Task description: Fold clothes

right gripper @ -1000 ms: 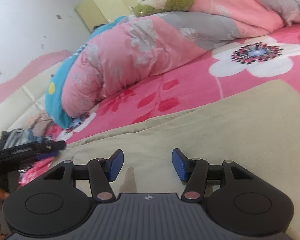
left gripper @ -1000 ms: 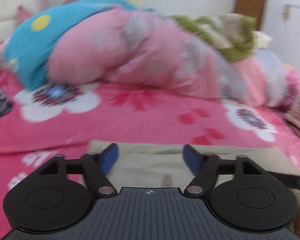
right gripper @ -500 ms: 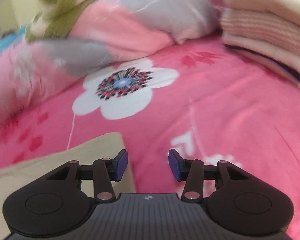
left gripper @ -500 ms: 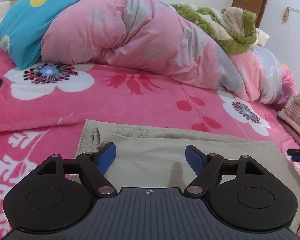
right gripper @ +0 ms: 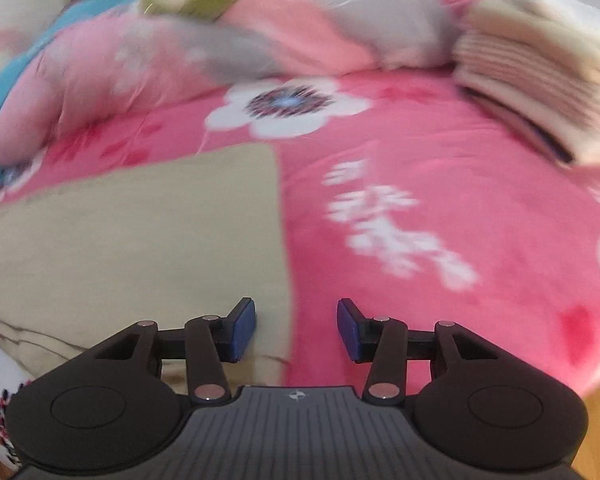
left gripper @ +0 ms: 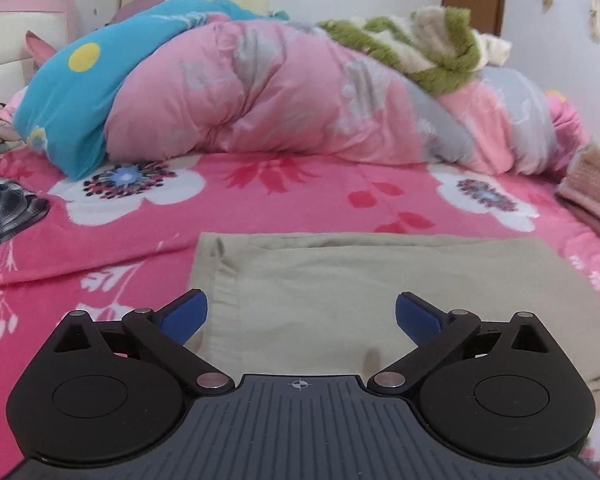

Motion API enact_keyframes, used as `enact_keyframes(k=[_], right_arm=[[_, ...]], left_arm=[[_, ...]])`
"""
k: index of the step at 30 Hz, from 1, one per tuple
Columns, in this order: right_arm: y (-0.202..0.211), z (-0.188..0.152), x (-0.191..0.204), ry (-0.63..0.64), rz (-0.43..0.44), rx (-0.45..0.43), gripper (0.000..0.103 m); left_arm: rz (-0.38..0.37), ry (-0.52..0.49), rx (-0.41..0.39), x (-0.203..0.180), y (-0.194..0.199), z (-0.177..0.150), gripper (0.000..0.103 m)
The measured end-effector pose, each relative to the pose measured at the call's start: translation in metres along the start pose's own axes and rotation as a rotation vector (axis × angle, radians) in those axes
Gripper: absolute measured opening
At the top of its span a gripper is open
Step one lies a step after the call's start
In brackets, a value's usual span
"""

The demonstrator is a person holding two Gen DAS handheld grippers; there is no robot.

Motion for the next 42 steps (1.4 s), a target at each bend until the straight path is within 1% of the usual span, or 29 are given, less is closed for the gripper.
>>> enact_keyframes(k=[2,5,6,9,10,12,14,16,18,21,22,25,28,30,31,33,35,38,39,42], right_arm=[[0.013,0.0,0.01,0.006,0.037,-0.034,0.047],[0.032,-0.001,0.028,0.02,0.095,-0.084,0.047],[0.029,-0.005,0.047,0.063,0.14,-0.078,0.047],[0.01,-0.022,0.086,0.161,0.199,-0.034,0.046],[0.01,-0.027,0.083,0.16,0.187,-0.029,0.046],[0.01,-0.037,0.077,0.159,0.164,-0.019,0.043],[0.009,-0.048,0.071,0.157,0.141,-0.009,0.041],[0.012,-0.055,0.063,0.135,0.115,0.008,0.041],[0.018,-0.057,0.053,0.091,0.128,0.013,0.043],[0.027,-0.05,0.067,0.085,0.225,-0.024,0.043],[0.03,-0.048,0.072,0.085,0.254,-0.035,0.043],[0.03,-0.043,0.093,0.117,0.278,-0.042,0.043],[0.03,-0.038,0.108,0.138,0.302,-0.05,0.043],[0.03,-0.034,0.118,0.16,0.309,-0.069,0.043],[0.03,-0.03,0.123,0.171,0.31,-0.082,0.043],[0.027,-0.024,0.133,0.195,0.311,-0.098,0.043],[0.024,-0.019,0.141,0.207,0.3,-0.112,0.043],[0.024,-0.013,0.14,0.175,0.283,-0.123,0.046],[0.025,-0.012,0.135,0.156,0.283,-0.13,0.05],[0.034,-0.007,0.097,0.028,0.247,-0.179,0.052]], left_arm=[[-0.013,-0.019,-0.006,-0.012,0.006,-0.001,0.101],[-0.019,-0.092,-0.002,-0.038,0.01,-0.01,0.102],[-0.018,-0.117,0.005,-0.046,0.009,-0.015,0.102],[0.014,-0.168,0.05,-0.057,-0.001,-0.034,0.102],[0.023,-0.174,0.063,-0.057,-0.004,-0.041,0.102],[0.017,-0.169,0.057,-0.055,-0.002,-0.047,0.102],[0.018,-0.168,0.055,-0.055,0.001,-0.048,0.102],[0.029,-0.172,0.058,-0.057,0.004,-0.046,0.102],[0.023,-0.184,0.051,-0.063,0.009,-0.048,0.103],[0.027,-0.195,0.054,-0.068,0.014,-0.053,0.103],[0.034,-0.193,0.056,-0.069,0.016,-0.054,0.103],[0.05,-0.165,0.043,-0.063,0.025,-0.055,0.103],[0.044,-0.059,0.03,-0.043,0.035,-0.053,0.103],[0.014,0.033,0.035,-0.029,0.04,-0.056,0.103],[-0.014,0.082,0.04,-0.022,0.042,-0.059,0.103],[-0.058,0.152,0.05,-0.013,0.044,-0.064,0.103],[-0.059,0.169,0.05,-0.01,0.046,-0.066,0.103],[-0.054,0.135,-0.006,-0.016,0.054,-0.06,0.103],[-0.061,0.123,-0.022,-0.019,0.055,-0.056,0.103],[-0.078,0.08,-0.051,-0.032,0.051,-0.043,0.103]])
Point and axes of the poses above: each gripper's, at about its wrist camera, not at the fingertips, and y roughly against the way its jaws point, x to its left, z to its top, the point moved 8 cm from there along -y, roughly the way its jaws point, and after that the axes turned 12 degrees about x, right-handed, at the moved point
